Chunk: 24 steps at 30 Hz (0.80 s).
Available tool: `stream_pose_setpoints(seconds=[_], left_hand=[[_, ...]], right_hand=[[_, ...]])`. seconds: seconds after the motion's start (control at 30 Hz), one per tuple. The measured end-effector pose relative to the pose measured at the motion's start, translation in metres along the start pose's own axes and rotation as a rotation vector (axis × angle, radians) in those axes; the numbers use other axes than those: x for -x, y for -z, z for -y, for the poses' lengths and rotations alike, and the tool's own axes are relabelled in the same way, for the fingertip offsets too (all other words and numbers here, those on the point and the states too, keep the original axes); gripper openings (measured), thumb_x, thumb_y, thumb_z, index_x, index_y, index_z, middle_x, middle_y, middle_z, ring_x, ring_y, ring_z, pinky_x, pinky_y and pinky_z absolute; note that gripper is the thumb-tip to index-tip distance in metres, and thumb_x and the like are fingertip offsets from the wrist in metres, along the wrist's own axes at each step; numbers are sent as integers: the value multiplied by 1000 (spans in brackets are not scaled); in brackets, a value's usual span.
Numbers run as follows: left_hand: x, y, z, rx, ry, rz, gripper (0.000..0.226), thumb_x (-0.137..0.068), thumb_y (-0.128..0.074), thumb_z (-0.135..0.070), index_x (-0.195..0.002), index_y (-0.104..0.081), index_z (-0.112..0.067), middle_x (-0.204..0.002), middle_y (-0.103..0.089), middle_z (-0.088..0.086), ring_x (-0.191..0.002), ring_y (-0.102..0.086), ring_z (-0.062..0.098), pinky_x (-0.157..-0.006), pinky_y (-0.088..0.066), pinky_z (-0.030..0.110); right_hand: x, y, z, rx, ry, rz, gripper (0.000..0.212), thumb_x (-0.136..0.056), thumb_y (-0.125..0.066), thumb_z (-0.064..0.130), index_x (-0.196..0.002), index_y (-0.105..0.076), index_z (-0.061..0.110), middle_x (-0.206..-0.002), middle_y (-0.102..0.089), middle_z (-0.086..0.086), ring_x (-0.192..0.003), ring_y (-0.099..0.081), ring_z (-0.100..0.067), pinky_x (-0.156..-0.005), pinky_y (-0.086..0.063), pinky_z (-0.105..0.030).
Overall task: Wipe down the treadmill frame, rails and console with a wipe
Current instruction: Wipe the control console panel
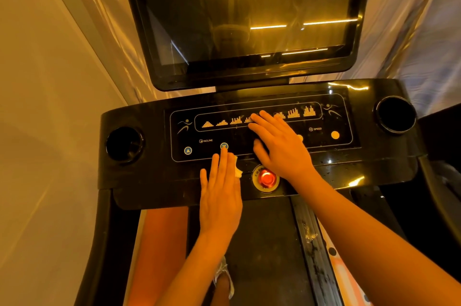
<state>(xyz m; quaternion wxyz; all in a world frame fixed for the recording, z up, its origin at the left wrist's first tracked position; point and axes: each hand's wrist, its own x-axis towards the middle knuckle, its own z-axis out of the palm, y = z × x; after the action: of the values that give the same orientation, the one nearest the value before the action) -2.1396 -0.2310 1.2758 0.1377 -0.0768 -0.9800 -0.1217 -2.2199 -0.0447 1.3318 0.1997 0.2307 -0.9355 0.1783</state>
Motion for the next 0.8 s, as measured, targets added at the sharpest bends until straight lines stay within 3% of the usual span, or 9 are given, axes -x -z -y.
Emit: stream_pose_setpoints(seconds=[0.1, 0.17, 0.27, 0.53, 0.63, 0.8], left_hand=[[28, -11, 2, 2, -10, -23, 58, -105, -36, -25, -160, -17, -17, -168, -17, 9, -153, -19, 30, -117, -19, 52], [41, -13, 3, 7, -13, -16, 57, -104, -30, -27, -159, -21, -16, -166, -22, 10, -151, -25, 30, -115, -23, 52], [40, -11, 3, 23, -11, 18, 56, -105, -27, -28, -159, -20, -17, -167, -21, 10, -152, -23, 29, -117, -24, 50], [38, -3, -1, 19, -1, 57, 66, -101, -47, -24, -160, -18, -18, -168, -18, 8, -153, -20, 29, -118, -25, 50], [38, -6, 1, 6, 6, 54, 67, -98, -51, -23, -159, -24, -17, -166, -21, 9, -152, -23, 29, -117, -25, 51], [38, -8, 0, 21, -3, 29, 67, -99, -51, -23, -159, -22, -17, -166, -23, 9, -151, -25, 30, -116, -25, 50]], right_hand=[[0, 2, 1, -3, -1, 9, 48, -103, -41, 33, -145, -54, 13, -156, -47, -8, -150, -34, -28, -123, -19, -41], [0, 2, 1, 3, -1, 11, 48, -103, -41, 33, -145, -54, 13, -156, -47, -8, -150, -34, -28, -123, -18, -41], [0, 3, 2, 4, 1, 13, 47, -103, -43, 31, -146, -53, 13, -157, -46, -8, -151, -33, -27, -123, -16, -41], [0, 30, -5, -15, 16, 82, 43, -102, -55, 23, -145, -54, 15, -158, -44, -6, -151, -32, -25, -126, -16, -46], [19, 53, -33, 66, -53, 23, 44, -101, -55, 25, -144, -54, 16, -155, -48, -7, -147, -39, -26, -124, -17, -43], [68, 79, -111, 245, -128, 16, 55, -103, -36, 44, -144, -52, 12, -155, -45, -14, -145, -41, -34, -123, -23, -58]])
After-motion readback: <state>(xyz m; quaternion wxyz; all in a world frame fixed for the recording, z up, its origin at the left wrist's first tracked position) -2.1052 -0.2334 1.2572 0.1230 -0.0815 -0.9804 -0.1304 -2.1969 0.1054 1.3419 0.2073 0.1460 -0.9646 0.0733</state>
